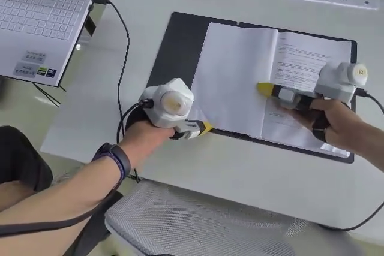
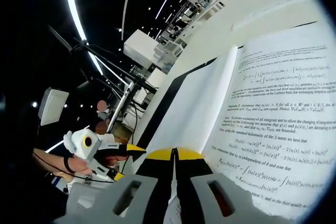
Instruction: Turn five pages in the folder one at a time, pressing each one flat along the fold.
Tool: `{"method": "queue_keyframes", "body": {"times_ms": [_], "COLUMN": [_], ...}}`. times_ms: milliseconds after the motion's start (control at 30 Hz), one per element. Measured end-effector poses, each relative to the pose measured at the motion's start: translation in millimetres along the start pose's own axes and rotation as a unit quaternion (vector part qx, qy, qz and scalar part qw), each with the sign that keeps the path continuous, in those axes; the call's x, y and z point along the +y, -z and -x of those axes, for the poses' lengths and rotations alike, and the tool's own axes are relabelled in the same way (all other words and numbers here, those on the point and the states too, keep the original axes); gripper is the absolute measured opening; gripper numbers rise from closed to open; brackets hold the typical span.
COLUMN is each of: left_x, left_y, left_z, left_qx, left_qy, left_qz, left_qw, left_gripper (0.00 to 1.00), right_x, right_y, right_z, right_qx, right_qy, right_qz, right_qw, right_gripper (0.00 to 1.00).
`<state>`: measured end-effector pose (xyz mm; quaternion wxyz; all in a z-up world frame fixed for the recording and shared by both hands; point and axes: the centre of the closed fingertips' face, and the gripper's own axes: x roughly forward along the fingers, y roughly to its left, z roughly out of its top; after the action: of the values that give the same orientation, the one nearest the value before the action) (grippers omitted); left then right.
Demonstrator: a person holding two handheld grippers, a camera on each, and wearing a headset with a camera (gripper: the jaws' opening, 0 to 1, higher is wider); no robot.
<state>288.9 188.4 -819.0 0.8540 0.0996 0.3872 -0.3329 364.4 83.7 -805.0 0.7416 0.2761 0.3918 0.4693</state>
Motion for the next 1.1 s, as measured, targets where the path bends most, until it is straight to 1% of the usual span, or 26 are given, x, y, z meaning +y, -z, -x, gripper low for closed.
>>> {"method": "queue_keyframes", "body": {"times_ms": [33,133,233,367,467,667,867,1100], "left_x": [-0.2,-0.2,-0.7,-0.3,-0.3,-0.3,-0.8,0.4], "left_y": [-0.1,-0.3,-0.7,-0.4,-0.4,-0.1,0.1,0.4], "left_z": [0.2,0.0,0.8,-0.2,-0.6,-1.3,-1.4,-1.7], "left_qx": [0.000,0.001,0.002,0.003,0.002,0.002,0.002,0.004], "left_qy": [0.000,0.001,0.001,0.001,0.001,0.001,0.001,0.002], "left_qz": [0.000,0.001,0.000,0.000,0.000,0.000,-0.001,-0.002], "left_qw": [1.0000,1.0000,1.0000,1.0000,1.0000,1.0000,1.0000,1.0000], "left_gripper": [0.50,0.50,0.50,0.50,0.51,0.52,0.53,0.52], "right_x": [2.2,20.1,34.6,49.4,57.3,66.1,69.1,67.9], "right_y": [4.2,23.7,37.5,52.4,61.0,72.8,78.0,77.3], "right_z": [0.6,2.7,5.3,9.2,11.3,15.9,18.4,18.8], "right_qx": [0.004,0.023,0.030,0.035,0.043,0.052,0.054,0.053], "right_qy": [-0.002,-0.012,-0.018,-0.023,-0.027,-0.030,-0.029,-0.027], "right_qz": [0.001,0.010,0.008,0.004,0.006,0.007,0.004,0.001], "right_qw": [1.0000,0.9996,0.9994,0.9991,0.9987,0.9982,0.9981,0.9982], "right_gripper": [0.00,0.00,0.00,0.00,0.00,0.00,0.00,0.00]}}
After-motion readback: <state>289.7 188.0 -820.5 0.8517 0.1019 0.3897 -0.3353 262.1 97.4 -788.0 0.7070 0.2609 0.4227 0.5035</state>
